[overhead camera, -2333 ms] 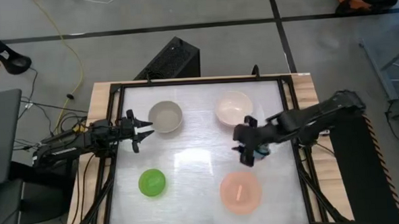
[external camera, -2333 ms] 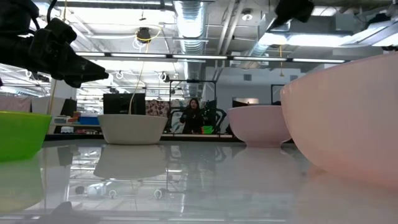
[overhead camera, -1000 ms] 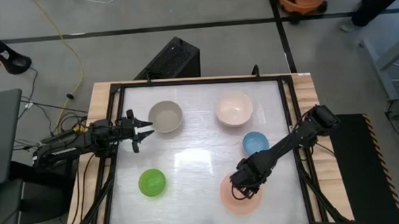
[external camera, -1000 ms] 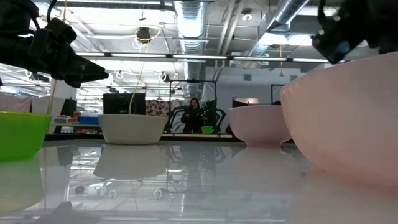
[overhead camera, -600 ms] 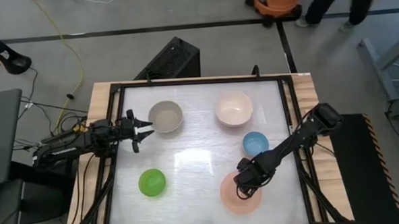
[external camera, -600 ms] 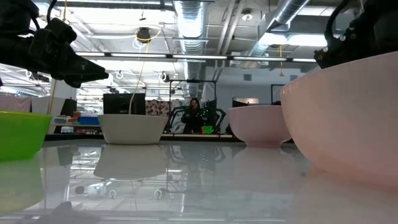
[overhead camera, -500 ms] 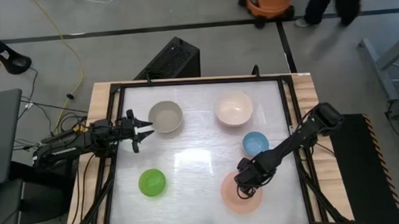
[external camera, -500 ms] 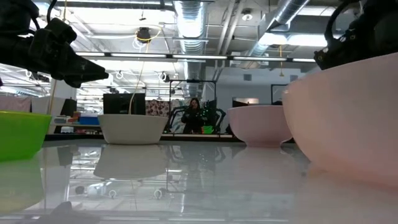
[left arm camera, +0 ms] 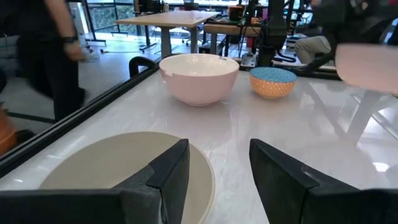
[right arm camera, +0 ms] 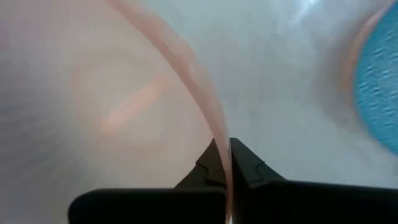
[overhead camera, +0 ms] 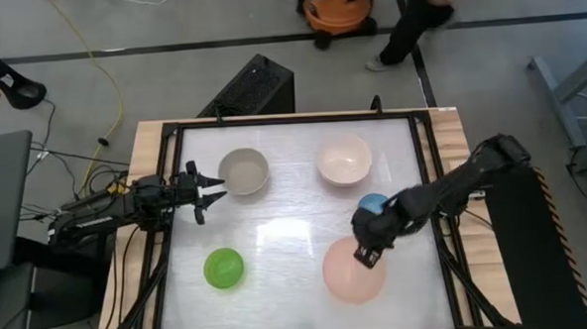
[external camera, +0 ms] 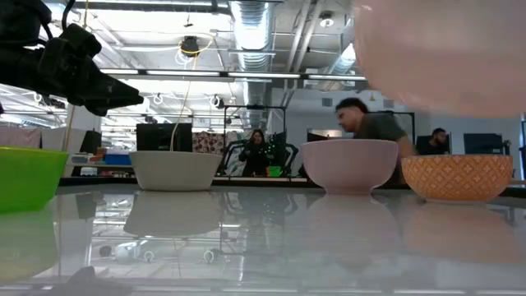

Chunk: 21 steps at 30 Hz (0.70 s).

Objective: Nest bowls inside each other
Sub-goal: Stack the orange bowl on top of the pink bowl

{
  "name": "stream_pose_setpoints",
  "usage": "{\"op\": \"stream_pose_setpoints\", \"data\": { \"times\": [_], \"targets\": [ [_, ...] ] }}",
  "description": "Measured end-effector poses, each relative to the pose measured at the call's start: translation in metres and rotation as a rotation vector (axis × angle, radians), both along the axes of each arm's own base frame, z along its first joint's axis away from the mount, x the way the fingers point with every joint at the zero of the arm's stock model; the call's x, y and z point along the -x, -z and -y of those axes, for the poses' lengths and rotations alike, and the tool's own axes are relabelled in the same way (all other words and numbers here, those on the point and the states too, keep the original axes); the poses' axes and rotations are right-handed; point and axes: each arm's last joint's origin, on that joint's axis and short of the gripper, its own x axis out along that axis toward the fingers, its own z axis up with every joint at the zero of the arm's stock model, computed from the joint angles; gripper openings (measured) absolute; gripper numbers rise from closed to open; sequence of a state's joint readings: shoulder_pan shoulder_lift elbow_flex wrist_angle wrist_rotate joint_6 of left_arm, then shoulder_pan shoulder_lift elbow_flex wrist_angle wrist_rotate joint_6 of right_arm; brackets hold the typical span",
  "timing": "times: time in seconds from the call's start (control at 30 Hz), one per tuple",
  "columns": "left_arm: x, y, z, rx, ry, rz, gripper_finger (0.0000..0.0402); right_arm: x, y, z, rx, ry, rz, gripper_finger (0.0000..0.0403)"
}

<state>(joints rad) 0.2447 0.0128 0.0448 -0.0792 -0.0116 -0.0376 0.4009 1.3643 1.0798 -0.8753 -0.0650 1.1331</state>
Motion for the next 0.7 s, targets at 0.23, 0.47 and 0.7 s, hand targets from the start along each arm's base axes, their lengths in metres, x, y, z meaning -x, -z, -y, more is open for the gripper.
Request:
{"op": "stream_pose_setpoints", "data": {
  "times": [0.23,0.47,0.7],
  "targets": [
    [0.000,0.000,0.000,0.000,0.000,0.000,0.0158,0.010,-0.037,0.057,0.088,0.096,0.223,0.0007],
    [0.000,0.000,0.000,0.000,0.000,0.000,0.0158,0.010,-0.041,0.133,0.206,0.284,0.245,0.0007],
    [0.000,0.000,0.000,0.000,0.000,0.000,0.0158,0.011,-0.037,0.204,0.236,0.457,0.192,0.0007]
  ]
}}
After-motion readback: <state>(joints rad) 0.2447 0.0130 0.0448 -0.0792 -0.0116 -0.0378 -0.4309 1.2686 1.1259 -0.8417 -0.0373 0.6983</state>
